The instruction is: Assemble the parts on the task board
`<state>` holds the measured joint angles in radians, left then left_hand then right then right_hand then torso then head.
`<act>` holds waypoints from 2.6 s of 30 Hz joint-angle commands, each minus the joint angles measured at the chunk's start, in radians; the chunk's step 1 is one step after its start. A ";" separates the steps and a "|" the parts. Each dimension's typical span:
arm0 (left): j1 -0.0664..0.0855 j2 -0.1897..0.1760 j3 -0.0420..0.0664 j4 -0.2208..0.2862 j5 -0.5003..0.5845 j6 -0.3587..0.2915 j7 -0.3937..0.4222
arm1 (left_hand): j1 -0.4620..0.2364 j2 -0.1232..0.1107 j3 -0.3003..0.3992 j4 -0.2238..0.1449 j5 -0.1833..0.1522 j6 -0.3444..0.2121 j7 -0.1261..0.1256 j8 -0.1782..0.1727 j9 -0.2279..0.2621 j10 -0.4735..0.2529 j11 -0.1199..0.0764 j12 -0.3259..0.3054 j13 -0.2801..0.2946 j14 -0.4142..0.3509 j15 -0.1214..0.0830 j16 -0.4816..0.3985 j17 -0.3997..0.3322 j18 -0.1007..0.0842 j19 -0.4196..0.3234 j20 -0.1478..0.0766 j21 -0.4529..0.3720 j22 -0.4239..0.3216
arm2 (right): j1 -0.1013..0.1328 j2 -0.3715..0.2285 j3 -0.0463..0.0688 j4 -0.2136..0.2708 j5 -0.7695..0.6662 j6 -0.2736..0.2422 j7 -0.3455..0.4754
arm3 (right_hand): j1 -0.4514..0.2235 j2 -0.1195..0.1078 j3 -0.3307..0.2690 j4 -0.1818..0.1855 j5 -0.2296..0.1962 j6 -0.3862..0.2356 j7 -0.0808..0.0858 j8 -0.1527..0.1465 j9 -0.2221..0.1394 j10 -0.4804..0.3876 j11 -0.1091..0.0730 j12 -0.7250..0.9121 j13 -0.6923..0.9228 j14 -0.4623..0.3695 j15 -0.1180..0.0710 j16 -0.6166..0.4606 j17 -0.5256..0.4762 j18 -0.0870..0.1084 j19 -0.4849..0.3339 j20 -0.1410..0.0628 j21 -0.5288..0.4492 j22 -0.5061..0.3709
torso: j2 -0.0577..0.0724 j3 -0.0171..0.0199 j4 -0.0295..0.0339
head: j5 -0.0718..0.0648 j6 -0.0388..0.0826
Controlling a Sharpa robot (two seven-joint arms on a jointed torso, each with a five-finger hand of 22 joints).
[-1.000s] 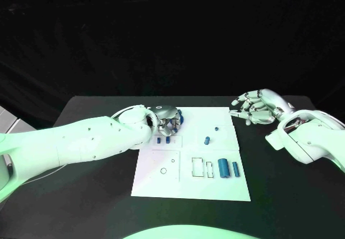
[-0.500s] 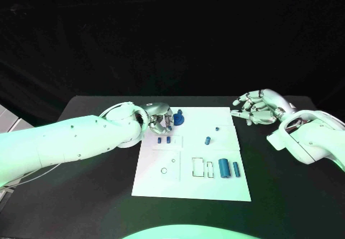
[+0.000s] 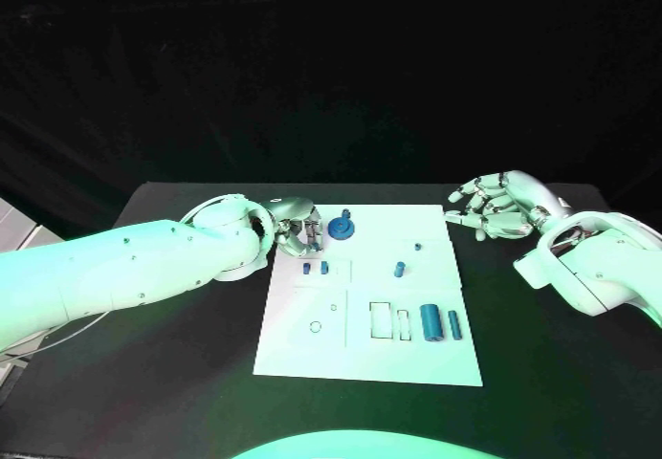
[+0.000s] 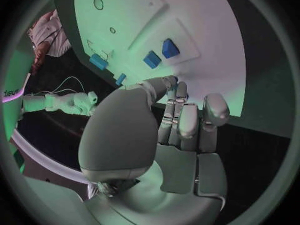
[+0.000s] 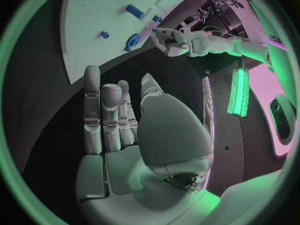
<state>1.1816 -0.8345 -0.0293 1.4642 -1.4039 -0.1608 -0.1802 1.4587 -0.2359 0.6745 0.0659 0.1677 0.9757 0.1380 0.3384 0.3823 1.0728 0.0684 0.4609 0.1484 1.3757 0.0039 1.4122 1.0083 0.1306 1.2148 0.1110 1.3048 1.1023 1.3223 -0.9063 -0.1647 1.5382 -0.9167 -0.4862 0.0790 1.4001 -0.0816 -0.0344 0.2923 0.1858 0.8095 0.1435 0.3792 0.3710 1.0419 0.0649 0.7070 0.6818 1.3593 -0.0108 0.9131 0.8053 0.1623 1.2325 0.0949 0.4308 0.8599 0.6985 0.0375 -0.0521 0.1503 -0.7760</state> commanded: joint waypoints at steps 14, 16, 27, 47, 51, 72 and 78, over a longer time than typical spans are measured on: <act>0.000 0.021 0.000 -0.028 0.003 0.017 0.002 | -0.008 -0.001 0.003 0.001 0.002 0.008 0.001 -0.001 0.002 0.003 0.005 -0.006 0.000 0.000 0.001 -0.004 0.000 -0.018 -0.006 0.003 -0.001 -0.001 | -0.001 0.002 0.000 0.000 -0.003 0.006 0.009 | 0.004 0.004 -0.006 -0.001 0.004 -0.004 0.005 0.005 -0.001 0.005 0.001 -0.004 -0.001 0.000 0.000 -0.003 -0.001 0.021 0.004 0.000 -0.005 -0.001 | 0.000 0.0009 -0.0008 | 0.000 0.000; 0.000 0.025 0.000 -0.031 0.003 0.014 0.004 | -0.008 -0.001 0.003 0.001 0.002 0.008 0.001 -0.001 0.002 0.003 0.005 -0.006 0.000 0.000 0.001 -0.004 0.000 -0.018 -0.006 0.003 -0.001 -0.001 | -0.001 0.002 0.000 0.000 -0.003 0.006 0.009 | 0.004 0.004 -0.006 -0.001 0.004 -0.004 0.005 0.005 -0.001 0.005 0.001 -0.004 -0.001 0.000 0.000 -0.003 -0.001 0.021 0.004 0.000 -0.005 -0.001 | 0.000 0.0003 -0.0007 | -0.001 0.000; 0.000 0.039 0.000 -0.039 0.003 -0.007 0.013 | -0.012 -0.002 0.001 0.000 -0.001 0.010 0.001 -0.002 0.003 0.006 0.005 -0.008 0.001 0.000 0.001 -0.004 0.001 -0.018 -0.004 0.003 0.000 0.003 | -0.001 0.004 0.000 -0.001 -0.003 0.007 0.009 | 0.004 0.004 -0.006 -0.001 0.004 -0.004 0.005 0.005 -0.001 0.005 0.001 -0.004 -0.001 0.000 0.000 -0.003 -0.001 0.021 0.004 0.000 -0.005 -0.001 | 0.000 0.0003 -0.0005 | -0.002 -0.002; 0.000 0.051 -0.002 -0.047 -0.008 0.078 -0.024 | -0.012 -0.001 -0.002 -0.003 -0.003 0.015 0.000 -0.003 0.005 0.015 0.002 -0.010 0.005 0.003 0.000 0.000 0.009 -0.021 0.004 0.002 0.007 0.015 | -0.001 0.004 0.000 -0.002 -0.003 0.007 0.009 | 0.004 0.004 -0.006 -0.001 0.004 -0.004 0.005 0.005 -0.001 0.005 0.001 -0.004 -0.001 0.000 0.000 -0.003 -0.001 0.021 0.004 0.000 -0.005 -0.001 | 0.000 0.0003 -0.0001 | -0.002 -0.006; 0.000 0.051 -0.002 -0.046 -0.011 0.082 -0.028 | -0.012 -0.001 -0.003 -0.004 -0.003 0.016 -0.001 -0.003 0.006 0.016 0.002 -0.010 0.006 0.004 -0.001 0.000 0.010 -0.021 0.004 0.002 0.007 0.015 | -0.001 0.003 0.000 -0.002 -0.003 0.007 0.009 | 0.004 0.004 -0.006 -0.001 0.004 -0.004 0.005 0.005 -0.001 0.005 0.001 -0.004 -0.001 0.000 0.000 -0.003 -0.001 0.021 0.004 0.000 -0.005 -0.001 | 0.000 0.0002 0.0003 | -0.002 -0.006; -0.001 0.055 -0.006 -0.052 -0.006 0.063 -0.020 | -0.022 -0.006 -0.014 -0.008 -0.003 0.009 0.000 -0.015 0.007 0.019 0.002 -0.019 0.016 0.005 -0.001 0.004 0.014 -0.021 0.001 0.001 0.005 0.013 | -0.002 0.002 0.000 -0.002 -0.003 0.007 0.008 | 0.005 0.004 -0.007 -0.001 0.005 -0.005 0.005 0.006 -0.002 0.005 0.001 -0.007 -0.007 0.002 0.000 -0.012 -0.002 0.020 0.007 0.000 -0.013 -0.007 | -0.001 0.0002 -0.0007 | -0.001 -0.006; -0.001 0.055 -0.007 -0.054 -0.005 0.062 -0.021 | -0.028 -0.011 -0.017 -0.010 -0.002 -0.025 0.004 -0.043 0.000 0.019 0.003 -0.030 0.023 0.004 0.000 0.004 0.013 -0.020 -0.001 0.002 0.003 0.011 | -0.002 0.002 0.000 -0.002 -0.003 0.007 0.008 | 0.005 0.004 -0.007 -0.001 0.005 -0.005 0.005 0.006 -0.002 0.005 0.001 -0.007 -0.007 0.002 0.000 -0.012 -0.002 0.020 0.007 0.000 -0.013 -0.007 | -0.001 0.0006 -0.0008 | -0.001 -0.005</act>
<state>1.1819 -0.7813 -0.0359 1.4103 -1.4109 -0.1156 -0.2016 1.4377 -0.2463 0.6648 0.0565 0.1660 0.9560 0.1426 0.2986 0.3837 1.0870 0.0679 0.4378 0.1706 1.3756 0.0039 1.4122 1.0218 0.1152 1.2149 0.1110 1.3081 1.1139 1.3210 -0.9043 -0.1647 1.5358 -0.9163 -0.4861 0.0787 1.4001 -0.0816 -0.0344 0.2923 0.1857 0.8080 0.1419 0.3792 0.3696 1.0437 0.0667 0.7030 0.6762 1.3593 -0.0108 0.9051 0.8040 0.1623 1.2324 0.0950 0.4201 0.8541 0.6979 0.0379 -0.0523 0.1488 -0.7819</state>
